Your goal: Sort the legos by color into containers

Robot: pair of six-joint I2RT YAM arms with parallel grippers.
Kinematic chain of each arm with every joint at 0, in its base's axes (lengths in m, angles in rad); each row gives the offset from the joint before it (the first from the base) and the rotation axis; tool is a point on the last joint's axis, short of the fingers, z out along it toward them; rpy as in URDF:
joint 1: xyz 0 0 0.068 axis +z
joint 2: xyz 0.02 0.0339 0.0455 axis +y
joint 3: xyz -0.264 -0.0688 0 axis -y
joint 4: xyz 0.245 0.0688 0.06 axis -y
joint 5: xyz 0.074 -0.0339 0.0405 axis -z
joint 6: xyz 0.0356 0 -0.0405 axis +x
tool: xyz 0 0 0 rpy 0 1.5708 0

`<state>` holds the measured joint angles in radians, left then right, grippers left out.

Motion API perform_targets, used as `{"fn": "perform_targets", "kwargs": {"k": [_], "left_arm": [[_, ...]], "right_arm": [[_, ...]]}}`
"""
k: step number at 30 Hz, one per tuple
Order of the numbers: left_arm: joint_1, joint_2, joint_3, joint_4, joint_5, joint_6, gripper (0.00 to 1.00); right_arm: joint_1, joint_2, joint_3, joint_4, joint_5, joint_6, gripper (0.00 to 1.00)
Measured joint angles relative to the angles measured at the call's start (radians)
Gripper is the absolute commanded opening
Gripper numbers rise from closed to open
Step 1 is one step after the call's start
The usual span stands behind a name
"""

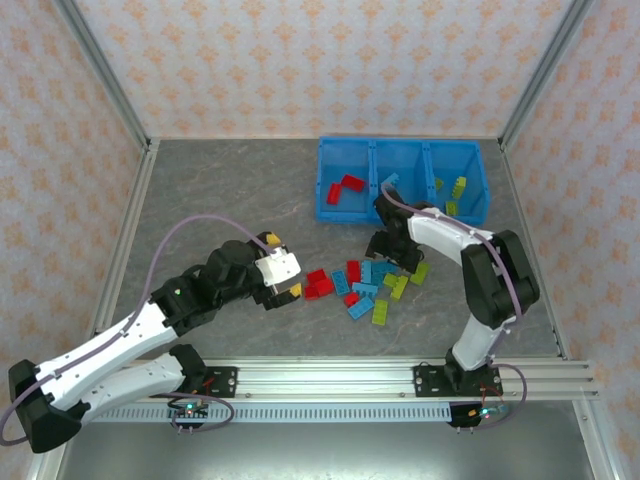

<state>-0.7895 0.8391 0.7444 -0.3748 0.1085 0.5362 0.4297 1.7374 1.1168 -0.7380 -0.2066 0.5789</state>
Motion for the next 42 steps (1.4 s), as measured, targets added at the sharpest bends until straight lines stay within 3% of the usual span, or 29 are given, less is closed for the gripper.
{"fn": "perform_targets", "kwargs": {"k": [7,15,32,42], "left_arm": [[0.0,0.006,0.0,0.022,-0.003,0.009,1.0],[0.0,0.016,0.0,0.026,-0.003,0.008,1.0],[0.0,0.042,0.0,0.028,-0.004,0.008,1.0],[0.0,0.043,0.0,0.028,-0.005,0.007,1.0]], "right_arm": [[0.041,0.027,0.01,0.016,-0.026,0.017,0.78],[0.044,0.028,0.011,0.051,-0.01,0.072,0.65],[0.039,0.032,0.015,0.134,0.038,0.123,0.61],[0.007,-0.111,0.026,0.128,0.112,0.123,0.64]]}}
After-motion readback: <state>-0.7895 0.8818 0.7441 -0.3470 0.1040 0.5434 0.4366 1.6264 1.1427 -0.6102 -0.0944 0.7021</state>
